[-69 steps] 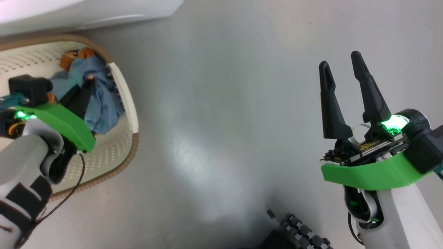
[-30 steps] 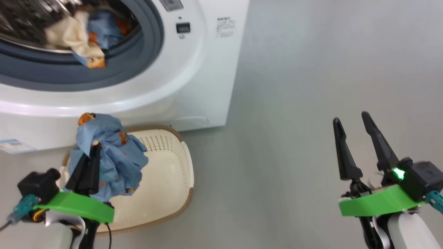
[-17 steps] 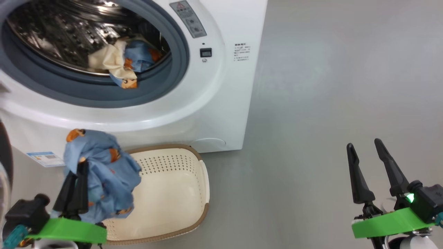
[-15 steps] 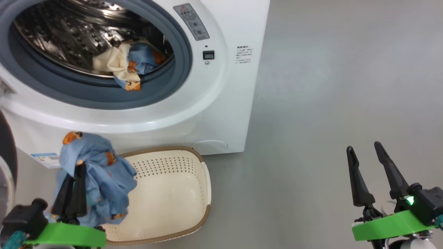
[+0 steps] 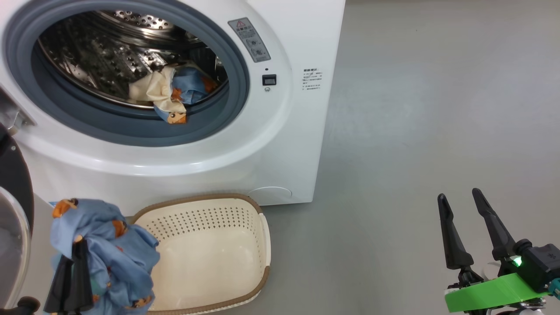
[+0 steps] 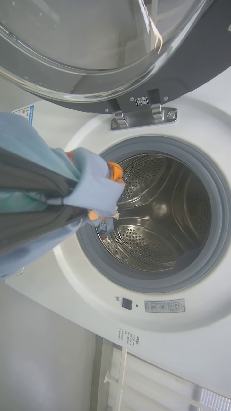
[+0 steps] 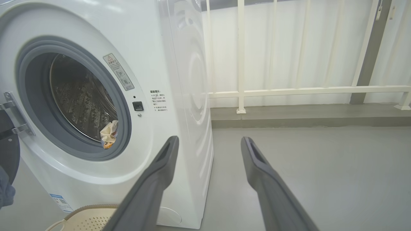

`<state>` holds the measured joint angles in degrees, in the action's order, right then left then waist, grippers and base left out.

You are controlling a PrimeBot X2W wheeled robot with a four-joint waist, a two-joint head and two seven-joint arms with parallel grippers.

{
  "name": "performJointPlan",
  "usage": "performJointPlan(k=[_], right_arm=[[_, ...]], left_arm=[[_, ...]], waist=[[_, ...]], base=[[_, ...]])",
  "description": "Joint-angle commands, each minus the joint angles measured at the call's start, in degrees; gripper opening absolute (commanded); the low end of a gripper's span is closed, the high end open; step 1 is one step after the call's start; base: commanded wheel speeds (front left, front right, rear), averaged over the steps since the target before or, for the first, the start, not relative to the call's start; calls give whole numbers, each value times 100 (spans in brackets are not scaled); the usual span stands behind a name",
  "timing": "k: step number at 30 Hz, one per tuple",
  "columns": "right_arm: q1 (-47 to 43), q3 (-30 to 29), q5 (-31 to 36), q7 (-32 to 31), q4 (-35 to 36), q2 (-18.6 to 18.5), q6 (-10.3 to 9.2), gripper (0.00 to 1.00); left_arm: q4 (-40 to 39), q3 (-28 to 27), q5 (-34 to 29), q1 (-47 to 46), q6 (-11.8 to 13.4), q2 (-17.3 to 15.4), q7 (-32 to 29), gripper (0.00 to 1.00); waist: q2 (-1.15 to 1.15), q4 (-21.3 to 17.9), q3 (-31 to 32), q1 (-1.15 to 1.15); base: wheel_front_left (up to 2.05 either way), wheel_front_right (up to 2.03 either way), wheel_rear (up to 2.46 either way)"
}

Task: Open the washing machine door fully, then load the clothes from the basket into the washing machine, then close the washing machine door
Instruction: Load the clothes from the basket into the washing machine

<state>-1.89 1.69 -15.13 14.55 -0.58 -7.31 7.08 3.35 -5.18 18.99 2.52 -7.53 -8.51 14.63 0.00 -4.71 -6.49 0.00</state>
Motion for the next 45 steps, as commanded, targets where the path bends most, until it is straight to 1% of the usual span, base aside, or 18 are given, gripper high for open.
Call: performJointPlan(k=[1,14,20,25,29,36,39,45], right_arm=[[1,127,-91,45,146,-67,41,100],[65,160,-85,45,157,14,41,100],[177,161,-74,45,183,100,41,100],[314,160,-59,45,211,197,41,100],[507,182,-32,45,247,286,41,100],[867,258,3,45,266,390,41,100],[994,305,4,45,258,415,41,100],[1167,391,-8,45,265,437,41,100]], left_arm=[[-227,-258,-54,-41,4,-49,37,0],[-302,-373,-88,-106,4,-77,37,0],[-242,-338,-74,-403,4,-114,37,0],[-100,-341,-72,-861,4,-202,37,0],[43,-280,-59,-1379,4,-380,37,0],[417,-199,96,-2558,4,-837,37,0],[654,-115,140,-3058,4,-1059,37,0],[1313,37,339,-4016,4,-1378,37,0]], waist=[[0,-10,-4,0],[0,-134,-161,0],[0,-182,-392,0],[0,-215,-733,0],[0,-266,-1088,0],[0,-366,-1647,0],[0,-437,-1809,0],[0,-606,-2047,0]], base=[[0,0,0],[0,0,0],[0,0,0],[0,0,0],[0,0,0],[0,0,0],[0,0,0],[0,0,0]])
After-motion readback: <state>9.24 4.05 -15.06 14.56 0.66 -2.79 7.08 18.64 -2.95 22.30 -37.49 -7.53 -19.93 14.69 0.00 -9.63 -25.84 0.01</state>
